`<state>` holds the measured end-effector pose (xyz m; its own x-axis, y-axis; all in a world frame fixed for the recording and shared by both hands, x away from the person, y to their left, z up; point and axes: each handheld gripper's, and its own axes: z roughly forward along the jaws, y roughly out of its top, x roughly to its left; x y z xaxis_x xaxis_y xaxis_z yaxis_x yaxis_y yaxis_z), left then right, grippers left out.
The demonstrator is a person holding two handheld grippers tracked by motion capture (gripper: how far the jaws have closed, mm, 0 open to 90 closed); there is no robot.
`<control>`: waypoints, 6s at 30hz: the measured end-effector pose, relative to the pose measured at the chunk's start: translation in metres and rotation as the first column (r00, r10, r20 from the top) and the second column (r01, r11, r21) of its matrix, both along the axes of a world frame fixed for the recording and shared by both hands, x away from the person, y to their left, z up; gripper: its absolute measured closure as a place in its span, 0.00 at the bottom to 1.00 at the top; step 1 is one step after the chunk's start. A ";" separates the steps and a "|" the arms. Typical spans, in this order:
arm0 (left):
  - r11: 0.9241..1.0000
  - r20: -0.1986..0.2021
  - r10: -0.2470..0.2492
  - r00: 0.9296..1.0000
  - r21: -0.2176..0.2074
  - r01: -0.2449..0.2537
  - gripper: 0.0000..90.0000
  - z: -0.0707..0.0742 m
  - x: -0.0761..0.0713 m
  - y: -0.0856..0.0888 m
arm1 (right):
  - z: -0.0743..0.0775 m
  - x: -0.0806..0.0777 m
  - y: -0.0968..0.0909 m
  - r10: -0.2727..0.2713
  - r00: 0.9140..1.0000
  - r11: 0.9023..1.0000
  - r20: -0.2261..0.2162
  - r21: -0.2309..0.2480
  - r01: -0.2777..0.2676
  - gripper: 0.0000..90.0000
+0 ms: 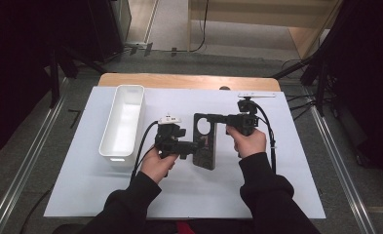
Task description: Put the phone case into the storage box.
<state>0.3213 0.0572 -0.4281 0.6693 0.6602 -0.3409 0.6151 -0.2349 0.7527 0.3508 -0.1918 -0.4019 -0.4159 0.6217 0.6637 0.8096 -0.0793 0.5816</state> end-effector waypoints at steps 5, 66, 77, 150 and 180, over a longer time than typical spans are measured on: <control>0.999 -0.005 -0.028 1.000 0.019 0.028 0.16 0.003 0.000 0.001 | 0.000 -0.005 -0.002 0.019 0.999 1.000 0.041 -0.008 -0.019 0.86; 0.985 -0.038 -0.171 0.984 0.024 0.172 0.42 0.020 0.025 0.016 | 0.002 -0.051 0.020 0.117 0.957 0.991 0.267 -0.090 -0.096 0.86; 0.980 -0.046 -0.194 0.980 0.027 0.195 0.55 0.017 0.025 0.015 | 0.002 -0.053 0.023 0.117 0.955 0.991 0.272 -0.089 -0.097 0.86; 0.976 0.003 -0.208 0.978 0.061 0.207 0.79 0.027 0.023 0.021 | 0.004 -0.050 0.023 0.141 0.933 0.988 0.332 -0.106 -0.111 0.24; 0.971 0.007 -0.209 0.978 0.123 0.206 0.79 0.040 0.024 0.028 | -0.009 -0.064 0.003 0.251 0.930 0.934 0.267 -0.318 -0.161 0.11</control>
